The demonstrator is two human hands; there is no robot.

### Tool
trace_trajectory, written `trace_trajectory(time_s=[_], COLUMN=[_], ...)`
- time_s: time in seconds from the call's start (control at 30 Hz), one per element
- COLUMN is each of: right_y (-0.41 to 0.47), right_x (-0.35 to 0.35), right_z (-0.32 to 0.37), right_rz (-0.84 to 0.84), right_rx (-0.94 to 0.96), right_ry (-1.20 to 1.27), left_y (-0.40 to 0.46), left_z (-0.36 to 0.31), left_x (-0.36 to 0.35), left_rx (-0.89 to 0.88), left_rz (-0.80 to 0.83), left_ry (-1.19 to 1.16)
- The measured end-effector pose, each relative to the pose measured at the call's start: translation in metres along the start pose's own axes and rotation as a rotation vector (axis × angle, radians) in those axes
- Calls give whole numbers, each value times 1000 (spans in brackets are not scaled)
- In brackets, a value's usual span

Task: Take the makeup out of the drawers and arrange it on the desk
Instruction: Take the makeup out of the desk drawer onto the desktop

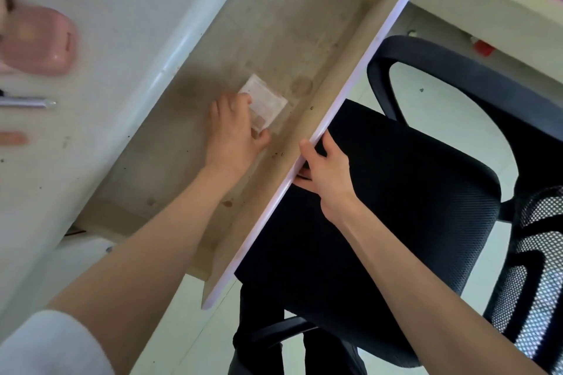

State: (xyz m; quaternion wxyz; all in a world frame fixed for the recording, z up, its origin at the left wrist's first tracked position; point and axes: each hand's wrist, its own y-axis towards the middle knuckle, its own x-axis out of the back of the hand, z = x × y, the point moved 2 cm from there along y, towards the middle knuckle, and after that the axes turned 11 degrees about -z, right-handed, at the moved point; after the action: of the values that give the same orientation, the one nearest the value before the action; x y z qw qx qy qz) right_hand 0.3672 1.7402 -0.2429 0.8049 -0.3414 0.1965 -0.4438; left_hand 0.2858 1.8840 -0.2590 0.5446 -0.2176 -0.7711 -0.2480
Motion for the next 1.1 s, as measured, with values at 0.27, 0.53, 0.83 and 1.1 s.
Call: trace_trajectory(time_s=[0.27, 0.53, 0.83, 1.1], right_y=[-11, -21, -52, -76], right_x=[-17, -17, -20, -61], right_z=[8, 15, 50, 65], right_rz=[-233, -327, -342, -319], right_rx=[-5, -40, -16, 37], right_ry=[-132, -183, -6, -79], left_y=[-18, -27, -56, -46], left_z=[1, 46, 114, 144], left_x=[77, 148, 166, 165], left_rx=[-97, -24, 326, 416], left_rz=[-8, -235, -394, -377], left_ry=[-119, 14, 84, -261])
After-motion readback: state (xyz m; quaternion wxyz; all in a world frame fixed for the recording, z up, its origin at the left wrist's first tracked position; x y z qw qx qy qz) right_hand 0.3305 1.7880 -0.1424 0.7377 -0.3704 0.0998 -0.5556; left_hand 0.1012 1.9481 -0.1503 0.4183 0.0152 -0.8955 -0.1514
